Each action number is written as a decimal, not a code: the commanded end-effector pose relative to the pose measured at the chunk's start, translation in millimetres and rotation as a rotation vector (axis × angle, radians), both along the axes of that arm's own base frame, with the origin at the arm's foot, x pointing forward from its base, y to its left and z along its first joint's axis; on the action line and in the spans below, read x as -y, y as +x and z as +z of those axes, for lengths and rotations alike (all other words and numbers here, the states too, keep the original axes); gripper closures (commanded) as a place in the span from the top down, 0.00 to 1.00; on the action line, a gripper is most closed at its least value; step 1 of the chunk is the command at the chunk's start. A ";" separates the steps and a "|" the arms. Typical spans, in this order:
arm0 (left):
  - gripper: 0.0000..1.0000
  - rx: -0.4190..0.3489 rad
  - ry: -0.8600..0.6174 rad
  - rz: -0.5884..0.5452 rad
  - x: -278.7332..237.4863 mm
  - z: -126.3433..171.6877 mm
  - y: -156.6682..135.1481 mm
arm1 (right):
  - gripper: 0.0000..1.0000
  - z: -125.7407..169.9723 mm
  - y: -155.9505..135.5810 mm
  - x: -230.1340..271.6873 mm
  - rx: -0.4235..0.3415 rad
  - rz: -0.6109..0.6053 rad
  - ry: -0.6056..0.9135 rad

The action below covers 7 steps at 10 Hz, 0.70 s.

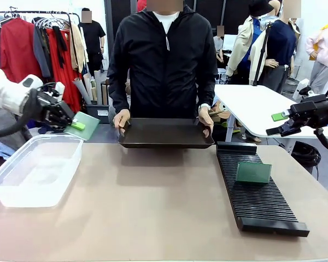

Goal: Sort PCBs into racks and boxes based on the side picked up.
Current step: If the short side of the Blank PCB is picked up, insert it into the PCB Rack ; if the long side is picked up, place it in the Organizing box.

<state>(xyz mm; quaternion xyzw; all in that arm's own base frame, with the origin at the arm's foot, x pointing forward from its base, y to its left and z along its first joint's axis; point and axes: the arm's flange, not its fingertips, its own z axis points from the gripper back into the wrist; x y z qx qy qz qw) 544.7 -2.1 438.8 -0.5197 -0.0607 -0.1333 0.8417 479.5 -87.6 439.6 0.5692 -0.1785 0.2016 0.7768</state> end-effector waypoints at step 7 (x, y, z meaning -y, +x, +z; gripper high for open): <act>0.00 -0.070 0.565 0.035 -29.3 41.8 -8.5 | 1.00 2.0 -0.9 -0.4 0.001 0.005 0.006</act>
